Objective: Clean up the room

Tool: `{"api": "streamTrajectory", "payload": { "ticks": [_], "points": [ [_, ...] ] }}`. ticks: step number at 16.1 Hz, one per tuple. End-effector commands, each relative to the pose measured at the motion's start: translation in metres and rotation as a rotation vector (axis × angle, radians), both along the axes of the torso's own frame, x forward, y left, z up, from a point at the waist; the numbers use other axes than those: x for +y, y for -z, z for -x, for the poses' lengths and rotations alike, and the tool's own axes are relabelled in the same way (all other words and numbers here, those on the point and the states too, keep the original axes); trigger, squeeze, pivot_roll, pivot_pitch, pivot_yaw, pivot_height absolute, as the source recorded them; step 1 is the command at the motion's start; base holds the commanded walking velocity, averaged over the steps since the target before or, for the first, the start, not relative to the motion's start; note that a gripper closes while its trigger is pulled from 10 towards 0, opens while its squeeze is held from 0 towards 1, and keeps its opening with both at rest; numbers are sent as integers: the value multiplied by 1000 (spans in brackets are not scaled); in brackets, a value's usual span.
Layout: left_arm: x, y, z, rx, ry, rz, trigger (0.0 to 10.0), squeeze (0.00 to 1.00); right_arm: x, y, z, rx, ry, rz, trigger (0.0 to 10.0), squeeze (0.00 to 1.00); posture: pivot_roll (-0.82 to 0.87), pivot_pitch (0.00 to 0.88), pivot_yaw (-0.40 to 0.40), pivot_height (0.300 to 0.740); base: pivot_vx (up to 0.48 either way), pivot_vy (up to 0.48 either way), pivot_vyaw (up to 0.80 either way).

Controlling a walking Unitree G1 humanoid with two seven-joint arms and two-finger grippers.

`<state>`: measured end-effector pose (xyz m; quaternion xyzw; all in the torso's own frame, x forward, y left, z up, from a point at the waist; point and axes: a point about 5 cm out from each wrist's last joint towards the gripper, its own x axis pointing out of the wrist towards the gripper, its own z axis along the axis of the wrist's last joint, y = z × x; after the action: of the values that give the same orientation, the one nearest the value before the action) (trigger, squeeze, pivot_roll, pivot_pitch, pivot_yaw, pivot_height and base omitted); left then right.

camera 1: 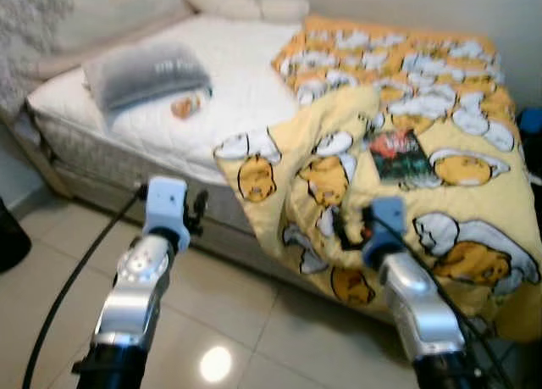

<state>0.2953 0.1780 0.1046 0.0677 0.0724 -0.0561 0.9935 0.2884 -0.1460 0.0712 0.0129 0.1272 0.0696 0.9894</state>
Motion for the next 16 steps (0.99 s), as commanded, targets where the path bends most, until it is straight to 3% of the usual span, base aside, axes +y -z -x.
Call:
{"api": "streamTrajectory", "payload": {
  "ticks": [1,5,7,10,12,16],
  "points": [
    [10,-3,-1,-13,-32,-8,10000,0,13,-6,-2,-20,-55,-24,10000,0,-44,0,4,740,247,0,0],
    [3,-8,-2,-30,-14,1,10000,0,1,-5,-6,-39,61,77,10000,0,-63,0,20,740,261,0,0],
    [2,-8,-1,-27,-6,0,10000,0,4,-6,-3,-26,-16,17,10000,0,-57,0,24,740,262,0,400],
    [3,-11,-1,-36,-12,-1,10000,0,1,0,-4,15,82,-24,10000,0,-48,0,24,740,262,0,800],
    [5,-11,-1,-33,-15,-8,10000,0,8,3,-3,29,53,-40,10000,0,-44,0,30,740,264,0,0],
    [4,-11,0,-29,-3,-19,10000,0,5,-2,-6,-52,76,125,10000,0,-37,0,26,740,264,0,0]
  ]
}}
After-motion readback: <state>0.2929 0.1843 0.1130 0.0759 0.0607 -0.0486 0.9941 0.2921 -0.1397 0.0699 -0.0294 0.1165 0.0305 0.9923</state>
